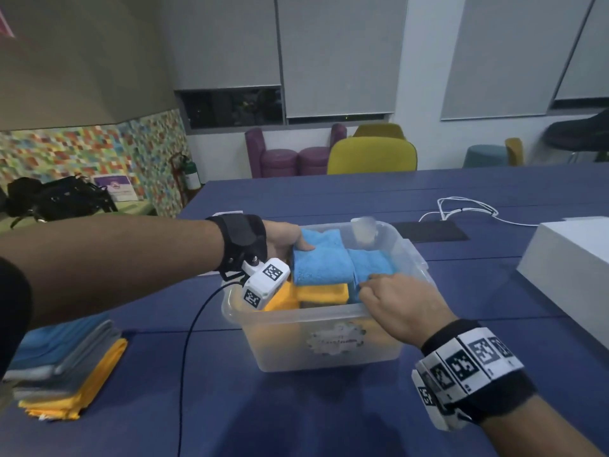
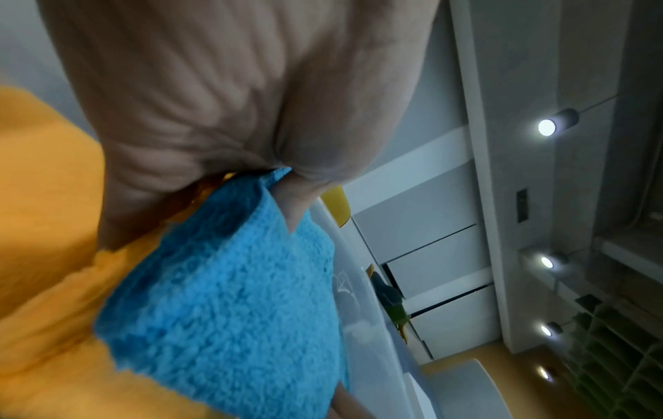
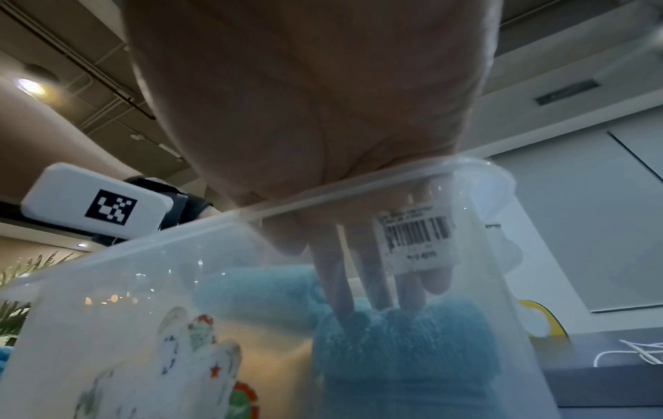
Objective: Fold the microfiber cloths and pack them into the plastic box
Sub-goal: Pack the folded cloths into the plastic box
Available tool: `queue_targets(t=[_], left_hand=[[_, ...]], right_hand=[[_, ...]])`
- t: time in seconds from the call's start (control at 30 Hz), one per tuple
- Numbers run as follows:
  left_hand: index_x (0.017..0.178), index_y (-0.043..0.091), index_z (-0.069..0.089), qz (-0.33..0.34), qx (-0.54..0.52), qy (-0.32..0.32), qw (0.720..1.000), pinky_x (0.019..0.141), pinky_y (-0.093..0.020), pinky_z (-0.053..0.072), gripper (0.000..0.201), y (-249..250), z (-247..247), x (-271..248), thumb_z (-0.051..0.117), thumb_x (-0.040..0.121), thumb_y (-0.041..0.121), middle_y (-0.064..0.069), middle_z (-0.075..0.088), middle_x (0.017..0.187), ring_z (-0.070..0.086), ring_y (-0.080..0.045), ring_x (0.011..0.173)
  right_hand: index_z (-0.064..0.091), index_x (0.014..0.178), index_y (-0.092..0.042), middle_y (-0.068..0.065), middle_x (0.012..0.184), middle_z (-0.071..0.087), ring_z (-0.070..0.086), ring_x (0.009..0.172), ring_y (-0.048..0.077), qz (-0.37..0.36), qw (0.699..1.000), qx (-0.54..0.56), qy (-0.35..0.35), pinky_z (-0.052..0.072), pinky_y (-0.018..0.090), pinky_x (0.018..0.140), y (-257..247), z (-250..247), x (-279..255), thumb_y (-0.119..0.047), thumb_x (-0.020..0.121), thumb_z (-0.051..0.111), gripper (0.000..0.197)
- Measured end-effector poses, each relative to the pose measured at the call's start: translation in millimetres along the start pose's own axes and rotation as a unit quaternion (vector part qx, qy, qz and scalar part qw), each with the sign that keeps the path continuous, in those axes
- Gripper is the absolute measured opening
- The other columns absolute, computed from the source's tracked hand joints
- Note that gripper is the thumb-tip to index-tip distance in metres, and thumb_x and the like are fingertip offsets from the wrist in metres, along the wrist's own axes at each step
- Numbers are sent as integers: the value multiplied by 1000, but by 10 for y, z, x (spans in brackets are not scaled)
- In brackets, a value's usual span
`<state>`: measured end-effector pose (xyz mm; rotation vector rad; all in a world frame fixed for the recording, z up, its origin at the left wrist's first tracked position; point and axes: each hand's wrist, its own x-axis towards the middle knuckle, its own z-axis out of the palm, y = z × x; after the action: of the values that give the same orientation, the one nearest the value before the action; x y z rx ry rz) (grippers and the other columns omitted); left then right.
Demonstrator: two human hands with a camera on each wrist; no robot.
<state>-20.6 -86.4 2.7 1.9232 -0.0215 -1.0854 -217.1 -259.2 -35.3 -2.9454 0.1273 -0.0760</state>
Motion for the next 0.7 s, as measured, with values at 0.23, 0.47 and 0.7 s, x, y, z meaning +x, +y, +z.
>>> queue_targets(t=[0.23,0.47,0.7], left_hand=[[145,11,45,-61,12,-3,998,100,-54,48,39,-165,139,378,47,106,14,-12,63,134,62,-33,121],[137,-2,50,-45,134,52,989,106,-58,47,57,-50,185,428,72,89,20,-24,67,127,64,-41,120],[143,8,52,99,437,152,881,88,-34,52,71,312,325,-251,81,87,39,-9,53,138,55,-26,109]], right_hand=[[55,76,-21,-3,92,63,62,89,24,-20,1000,-11,22,47,41,75,25,75,27,-42,85,11,49],[54,75,-20,-4,89,60,60,84,22,-30,998,-20,44,40,37,68,52,108,36,-40,90,16,45],[55,75,-18,-3,86,60,58,80,21,-45,996,-38,59,39,37,66,38,92,13,-37,95,18,46]])
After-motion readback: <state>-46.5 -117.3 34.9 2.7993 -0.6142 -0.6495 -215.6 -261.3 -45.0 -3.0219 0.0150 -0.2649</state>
